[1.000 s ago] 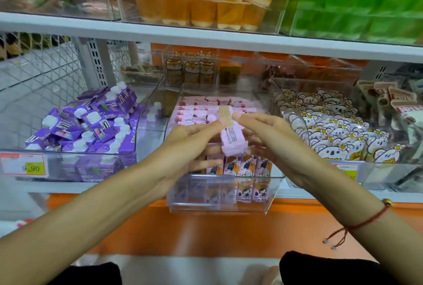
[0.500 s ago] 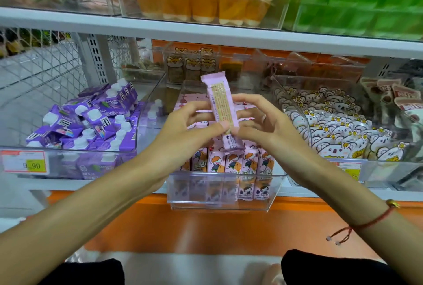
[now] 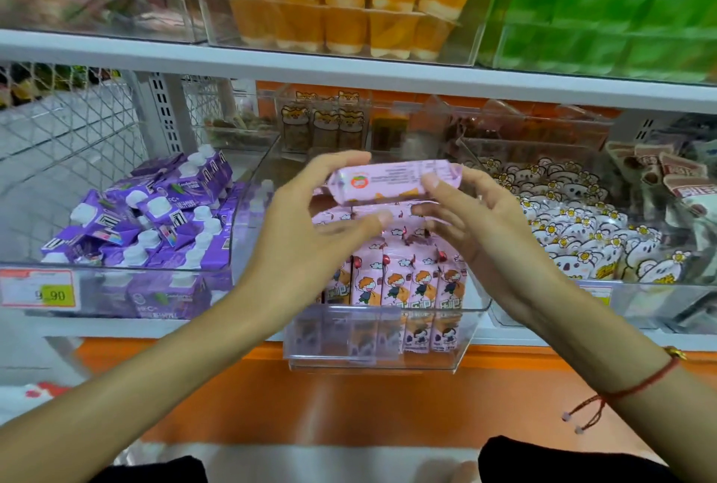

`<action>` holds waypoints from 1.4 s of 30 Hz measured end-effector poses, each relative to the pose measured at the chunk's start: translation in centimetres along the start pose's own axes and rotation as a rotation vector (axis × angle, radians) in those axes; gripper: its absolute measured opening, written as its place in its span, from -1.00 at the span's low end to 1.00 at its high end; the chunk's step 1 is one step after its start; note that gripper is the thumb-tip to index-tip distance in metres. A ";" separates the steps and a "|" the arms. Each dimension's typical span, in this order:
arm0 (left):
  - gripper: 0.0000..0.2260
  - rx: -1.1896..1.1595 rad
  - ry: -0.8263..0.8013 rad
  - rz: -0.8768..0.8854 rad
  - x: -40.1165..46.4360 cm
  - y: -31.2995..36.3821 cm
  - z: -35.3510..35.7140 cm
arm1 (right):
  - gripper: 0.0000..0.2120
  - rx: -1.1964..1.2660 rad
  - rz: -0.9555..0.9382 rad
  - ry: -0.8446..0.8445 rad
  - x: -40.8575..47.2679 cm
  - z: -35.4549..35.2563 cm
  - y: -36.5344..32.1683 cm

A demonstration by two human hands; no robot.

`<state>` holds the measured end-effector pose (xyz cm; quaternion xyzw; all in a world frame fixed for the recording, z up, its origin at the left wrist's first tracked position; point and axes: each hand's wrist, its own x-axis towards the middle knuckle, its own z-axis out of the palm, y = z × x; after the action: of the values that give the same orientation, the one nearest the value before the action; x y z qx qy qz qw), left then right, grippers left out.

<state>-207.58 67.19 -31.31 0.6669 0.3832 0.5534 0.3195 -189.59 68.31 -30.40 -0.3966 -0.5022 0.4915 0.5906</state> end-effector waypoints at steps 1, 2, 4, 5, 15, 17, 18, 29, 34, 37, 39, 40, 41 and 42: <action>-0.58 -0.015 -0.028 0.006 -0.1 -0.1 0.1 | -0.40 0.047 0.011 0.018 0.1 -0.2 -0.1; -0.57 -0.017 -0.040 0.009 -0.2 -0.1 0.1 | -0.41 0.071 0.019 0.020 0.1 -0.3 -0.1; -0.62 0.006 -0.024 0.020 0.1 -0.1 -0.1 | -0.45 0.038 0.025 0.015 0.2 -0.4 0.0; -0.65 0.017 -0.003 0.031 0.4 -0.2 -0.3 | -0.47 -0.029 0.018 0.020 0.3 -0.5 0.1; -0.71 0.243 0.152 0.042 5.1 -2.7 -1.1 | -0.59 -1.506 -0.484 -0.316 -0.6 -1.1 2.6; -0.71 0.348 0.125 0.020 6.7 -3.4 -0.5 | -0.58 -1.599 -0.506 -0.367 -0.5 -1.1 2.7; -0.71 0.394 0.114 0.019 7.5 -3.7 -0.1 | -0.58 -1.590 -0.499 -0.370 -0.5 -1.0 2.7; -0.66 0.868 -0.147 0.118 12.0 -4.7 1.0 | -0.59 -1.521 -0.498 -0.400 -0.3 -1.5 2.5; -0.62 0.939 -0.349 0.002 14.8 -3.9 0.2 | -0.59 -1.500 -0.516 -0.429 -0.3 -1.6 2.7; -0.74 0.920 -0.463 -0.097 15.8 -4.8 1.3 | -0.59 -1.485 -0.527 -0.419 -0.3 -1.6 2.7; -0.75 0.858 -0.443 -0.101 16.0 -5.7 2.5 | -0.60 -1.474 -0.531 -0.408 -0.3 -1.6 2.8; -0.71 0.827 -0.398 -0.094 16.1 -6.2 3.1 | -0.61 -1.469 -0.534 -0.403 -0.3 -1.6 2.7; -0.68 0.816 -0.342 -0.081 16.1 -6.6 3.6 | -0.64 -1.468 -0.542 -0.396 -0.2 -1.5 2.6; -0.67 0.822 -0.298 -0.069 16.1 -7.0 4.0 | -0.67 -1.471 -0.549 -0.382 -0.1 -1.6 2.4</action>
<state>-203.21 84.61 -30.06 0.7979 0.5434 0.2418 0.0979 -188.44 68.68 -32.98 -0.4552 -0.8689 -0.0680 0.1822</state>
